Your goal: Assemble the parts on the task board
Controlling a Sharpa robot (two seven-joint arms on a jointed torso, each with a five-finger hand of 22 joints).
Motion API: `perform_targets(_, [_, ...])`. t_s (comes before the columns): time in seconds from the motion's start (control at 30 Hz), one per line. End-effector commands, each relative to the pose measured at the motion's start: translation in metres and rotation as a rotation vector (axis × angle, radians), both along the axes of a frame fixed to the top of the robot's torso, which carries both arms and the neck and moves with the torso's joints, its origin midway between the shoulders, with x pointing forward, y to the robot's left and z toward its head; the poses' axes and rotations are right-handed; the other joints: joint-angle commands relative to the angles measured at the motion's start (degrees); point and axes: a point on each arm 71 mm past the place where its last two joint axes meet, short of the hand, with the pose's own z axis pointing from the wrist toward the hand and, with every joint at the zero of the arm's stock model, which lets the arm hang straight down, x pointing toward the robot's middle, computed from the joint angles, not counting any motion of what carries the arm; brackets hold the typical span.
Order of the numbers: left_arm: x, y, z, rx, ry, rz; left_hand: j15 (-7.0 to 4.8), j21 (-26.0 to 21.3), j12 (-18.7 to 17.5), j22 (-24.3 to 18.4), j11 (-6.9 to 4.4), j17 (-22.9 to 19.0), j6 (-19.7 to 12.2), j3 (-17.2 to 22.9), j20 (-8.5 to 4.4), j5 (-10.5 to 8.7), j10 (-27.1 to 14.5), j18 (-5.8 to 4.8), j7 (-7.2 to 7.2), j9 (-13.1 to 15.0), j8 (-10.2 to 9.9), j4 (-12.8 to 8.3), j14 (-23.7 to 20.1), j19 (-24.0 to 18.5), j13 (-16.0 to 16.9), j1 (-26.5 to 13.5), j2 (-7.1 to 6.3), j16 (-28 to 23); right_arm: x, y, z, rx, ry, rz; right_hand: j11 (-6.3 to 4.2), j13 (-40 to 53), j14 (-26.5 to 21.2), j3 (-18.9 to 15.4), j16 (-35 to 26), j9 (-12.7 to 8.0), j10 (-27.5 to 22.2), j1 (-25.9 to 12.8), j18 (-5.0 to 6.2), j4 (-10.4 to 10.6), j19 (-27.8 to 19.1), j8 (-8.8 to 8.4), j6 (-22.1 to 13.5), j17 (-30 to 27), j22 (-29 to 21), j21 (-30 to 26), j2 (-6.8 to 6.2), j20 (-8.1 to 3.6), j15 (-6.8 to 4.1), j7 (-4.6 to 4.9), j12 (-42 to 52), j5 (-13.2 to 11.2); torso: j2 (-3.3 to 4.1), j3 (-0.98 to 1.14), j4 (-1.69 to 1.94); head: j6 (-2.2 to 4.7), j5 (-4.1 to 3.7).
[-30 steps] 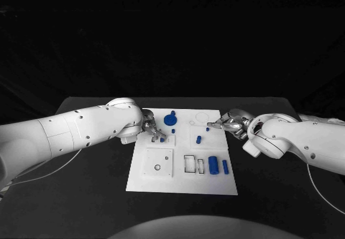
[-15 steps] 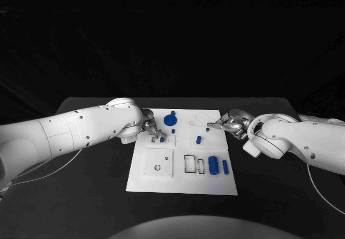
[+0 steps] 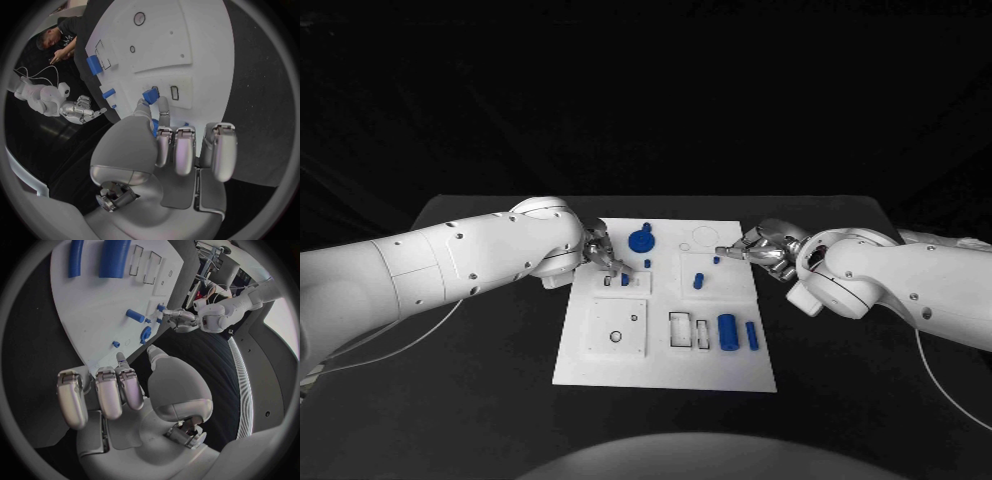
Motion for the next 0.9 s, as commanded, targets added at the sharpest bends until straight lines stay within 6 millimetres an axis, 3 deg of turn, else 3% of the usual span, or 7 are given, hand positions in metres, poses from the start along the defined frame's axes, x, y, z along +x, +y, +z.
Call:
perform_targets(0.03, [-0.001,-0.0025,0.0002,-0.013,0.005,-0.014,0.35,0.14,0.15,15.09,-0.15,15.06,0.11,-0.3,0.37,-0.23,5.96,-0.43,-0.02,-0.05,-0.23,0.08,6.07,6.03,15.09,-0.22,0.17,0.15,-0.0007,0.0011,-0.0009,-0.005,0.008,0.013,0.41,15.08,6.08,-0.19,0.36,0.06,6.11,-0.14,-0.82,0.05,6.1,0.27,-0.47,15.1,15.06,0.26,0.5,0.45,0.36,0.75,0.38,0.26,0.01,0.02,-0.02,-0.18,0.01])
perform_targets(0.9, [-0.0014,-0.0031,0.0,-0.019,0.009,-0.029,0.4,0.14,0.15,15.09,-0.22,15.06,0.21,-0.84,0.4,-0.23,5.96,-0.43,-0.09,-0.06,-0.31,-0.06,6.07,6.03,15.09,0.43,-0.83,0.15,-0.0003,0.0009,-0.001,-0.005,0.006,0.011,0.41,15.08,6.08,-0.19,0.36,0.06,6.11,-0.14,-0.82,0.05,6.1,0.27,-0.47,15.1,15.06,0.26,0.5,0.45,0.36,0.75,0.38,0.26,0.0,0.01,-0.02,0.0,-0.12])
